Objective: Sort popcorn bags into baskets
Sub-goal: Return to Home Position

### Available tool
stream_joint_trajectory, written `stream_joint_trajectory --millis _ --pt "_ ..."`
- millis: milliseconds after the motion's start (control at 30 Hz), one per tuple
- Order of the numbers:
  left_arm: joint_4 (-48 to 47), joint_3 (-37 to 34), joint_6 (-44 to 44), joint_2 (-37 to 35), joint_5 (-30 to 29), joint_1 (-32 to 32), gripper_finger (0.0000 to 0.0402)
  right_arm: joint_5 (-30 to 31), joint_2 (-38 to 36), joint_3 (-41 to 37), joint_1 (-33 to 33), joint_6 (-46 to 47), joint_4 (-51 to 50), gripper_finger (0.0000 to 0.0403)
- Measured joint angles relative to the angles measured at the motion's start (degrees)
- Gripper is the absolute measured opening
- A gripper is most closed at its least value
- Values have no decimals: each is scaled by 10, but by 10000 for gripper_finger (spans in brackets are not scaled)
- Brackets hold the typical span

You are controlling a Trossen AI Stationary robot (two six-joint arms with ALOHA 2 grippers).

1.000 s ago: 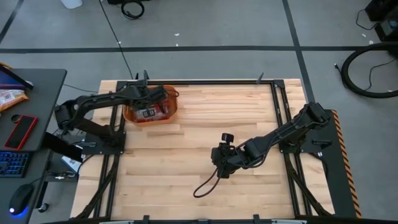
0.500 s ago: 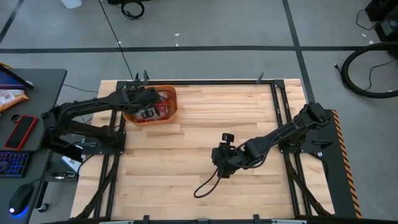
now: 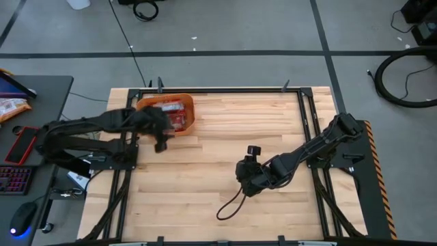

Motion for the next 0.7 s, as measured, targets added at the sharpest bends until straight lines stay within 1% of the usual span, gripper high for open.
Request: stream_joint_trajectory --millis 100,233,367,533,633,700 --pt "40 -45 -26 -32 2 -33 172 28 0 -18 6 2 -16 170" --pt "108 -94 -81 -83 1 -68 172 33 -4 -46 7 35 -40 169" --pt "208 -133 -114 -138 -2 -106 172 47 -26 -87 6 69 -38 169" --pt "302 -181 -125 -199 -35 -144 172 59 -82 -148 10 112 -18 169" --pt "355 -216 -128 -234 -45 -157 172 60 -134 -200 20 116 29 169" --pt "398 -238 -129 -257 -45 -162 172 80 -176 -235 27 117 61 169"
